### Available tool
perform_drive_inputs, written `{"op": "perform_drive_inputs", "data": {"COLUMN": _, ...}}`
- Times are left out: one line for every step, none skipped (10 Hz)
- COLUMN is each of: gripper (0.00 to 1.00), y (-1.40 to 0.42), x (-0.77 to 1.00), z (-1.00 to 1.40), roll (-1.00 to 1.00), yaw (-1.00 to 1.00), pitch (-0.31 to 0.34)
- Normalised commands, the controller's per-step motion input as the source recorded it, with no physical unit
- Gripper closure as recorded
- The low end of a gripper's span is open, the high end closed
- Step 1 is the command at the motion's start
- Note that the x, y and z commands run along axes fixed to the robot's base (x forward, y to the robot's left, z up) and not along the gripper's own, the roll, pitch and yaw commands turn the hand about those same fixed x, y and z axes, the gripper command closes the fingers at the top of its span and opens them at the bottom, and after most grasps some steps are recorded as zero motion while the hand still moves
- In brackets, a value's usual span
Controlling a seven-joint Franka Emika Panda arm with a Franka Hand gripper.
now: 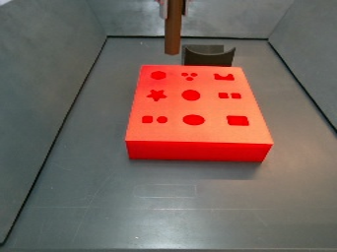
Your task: Insert the hexagon object.
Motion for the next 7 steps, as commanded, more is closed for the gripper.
{"op": "perform_drive_inputs", "data": {"gripper": 1.0, "y": -0.01, "x": -0.07, "z": -0.36, "roll": 0.13, "yaw": -0.23, "pitch": 0.064}}
{"op": "perform_drive_inputs", "data": {"gripper": 1.0, "y": 0.0, "x": -0.24, "z": -0.34, "roll": 0.0, "yaw": -0.19, "pitch": 0.0}}
{"op": "perform_drive_inputs", "data": {"gripper": 1.0, "y": 0.0, "x": -0.29, "z": -0.28, "roll": -0.08, "yaw": -0.17, "pitch": -0.074}}
{"op": "perform_drive_inputs", "data": {"gripper": 1.0, "y": 0.0, "x": -0.42, "z": -0.26, "roll": -0.24, "yaw": -0.21, "pitch": -0.179}}
{"op": "perform_drive_inputs", "data": {"gripper": 1.0, "y": 0.08, "x": -0.44, "z": -0.15, "roll": -0.38, "yaw": -0.13, "pitch": -0.267}}
{"op": "perform_drive_inputs", "data": {"gripper": 1.0, "y": 0.03, "x": -0.3, "z": -0.09, "roll": -0.37, "yaw": -0.09, "pitch": -0.264}}
{"op": "perform_drive_inputs", "data": {"gripper": 1.0, "y": 0.0, "x": 0.0, "z": -0.12, "roll": -0.27, "yaw": 0.0, "pitch": -0.174}}
